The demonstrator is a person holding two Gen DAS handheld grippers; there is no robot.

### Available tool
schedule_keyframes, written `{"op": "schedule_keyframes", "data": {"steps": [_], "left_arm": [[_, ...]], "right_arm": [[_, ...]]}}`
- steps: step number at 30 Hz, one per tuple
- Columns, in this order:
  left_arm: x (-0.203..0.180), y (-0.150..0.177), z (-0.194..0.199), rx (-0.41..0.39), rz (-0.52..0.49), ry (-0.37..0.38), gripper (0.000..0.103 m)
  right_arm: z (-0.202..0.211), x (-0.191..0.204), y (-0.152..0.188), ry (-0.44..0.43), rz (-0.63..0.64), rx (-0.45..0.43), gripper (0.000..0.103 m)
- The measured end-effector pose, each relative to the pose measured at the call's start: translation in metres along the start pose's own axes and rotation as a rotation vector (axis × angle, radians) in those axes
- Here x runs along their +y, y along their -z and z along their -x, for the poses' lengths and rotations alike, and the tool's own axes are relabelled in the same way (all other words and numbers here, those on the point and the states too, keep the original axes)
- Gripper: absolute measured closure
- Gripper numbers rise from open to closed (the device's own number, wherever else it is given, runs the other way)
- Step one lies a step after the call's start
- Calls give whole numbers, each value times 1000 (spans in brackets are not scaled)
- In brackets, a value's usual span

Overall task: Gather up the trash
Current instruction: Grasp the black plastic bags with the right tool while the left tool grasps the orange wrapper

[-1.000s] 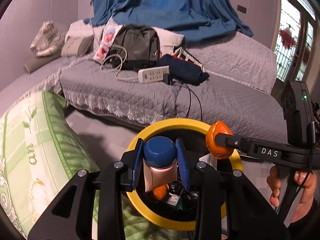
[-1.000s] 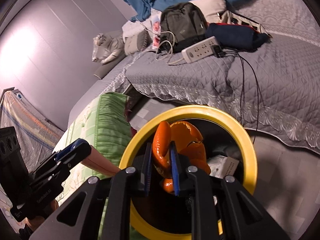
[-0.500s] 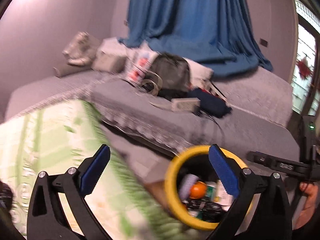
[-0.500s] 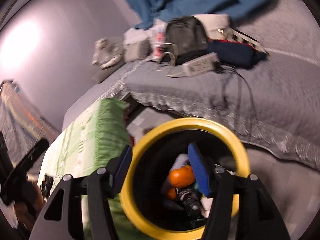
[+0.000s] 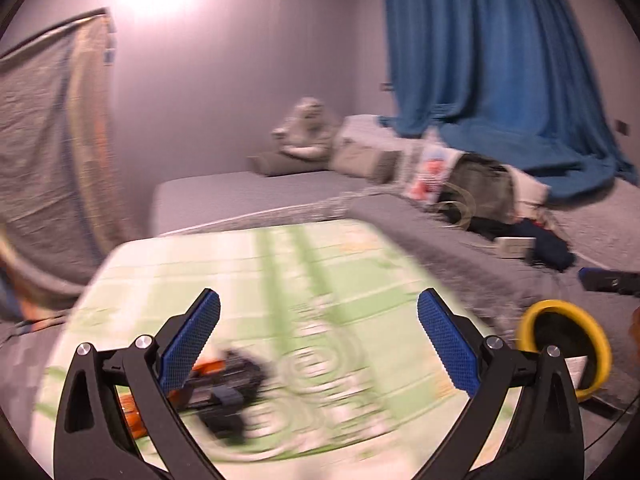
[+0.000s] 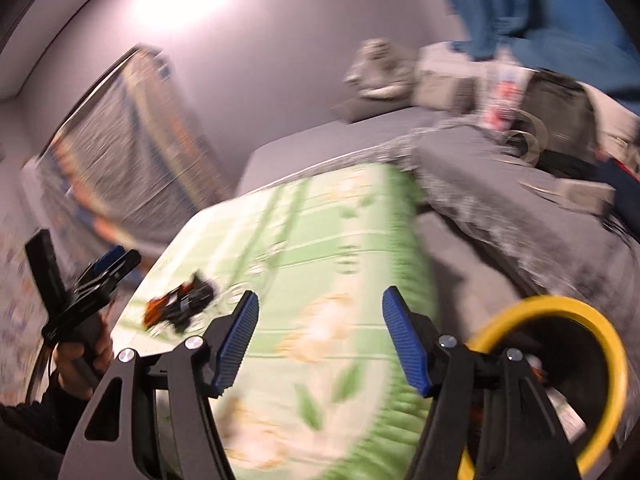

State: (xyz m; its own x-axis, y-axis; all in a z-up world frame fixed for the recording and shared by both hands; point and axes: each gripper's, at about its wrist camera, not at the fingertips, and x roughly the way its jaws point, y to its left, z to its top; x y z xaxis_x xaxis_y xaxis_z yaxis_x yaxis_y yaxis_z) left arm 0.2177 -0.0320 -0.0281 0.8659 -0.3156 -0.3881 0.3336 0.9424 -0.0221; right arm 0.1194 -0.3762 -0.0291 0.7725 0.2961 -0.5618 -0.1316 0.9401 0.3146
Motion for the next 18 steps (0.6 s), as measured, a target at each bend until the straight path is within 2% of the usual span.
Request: {"op": "schedule_keyframes", "data": {"steps": [3, 8, 12, 16, 18], "left_arm": [[41, 13, 22, -11, 52, -104, 8], [102, 40, 41, 54, 114, -223, 8], [138, 62, 39, 115, 139, -298, 8], [166, 79, 35, 175, 141, -296, 8], [176, 85, 31, 204, 134, -313, 8]], "right_arm": [[-35, 50, -3, -81, 116, 53, 42], [-105, 144, 6, -207, 313, 191, 42], [-161, 211, 21, -244, 462, 281, 42], [-218, 264, 39, -217, 595, 349, 42], [-242, 276, 44, -207, 619, 384, 42]]}}
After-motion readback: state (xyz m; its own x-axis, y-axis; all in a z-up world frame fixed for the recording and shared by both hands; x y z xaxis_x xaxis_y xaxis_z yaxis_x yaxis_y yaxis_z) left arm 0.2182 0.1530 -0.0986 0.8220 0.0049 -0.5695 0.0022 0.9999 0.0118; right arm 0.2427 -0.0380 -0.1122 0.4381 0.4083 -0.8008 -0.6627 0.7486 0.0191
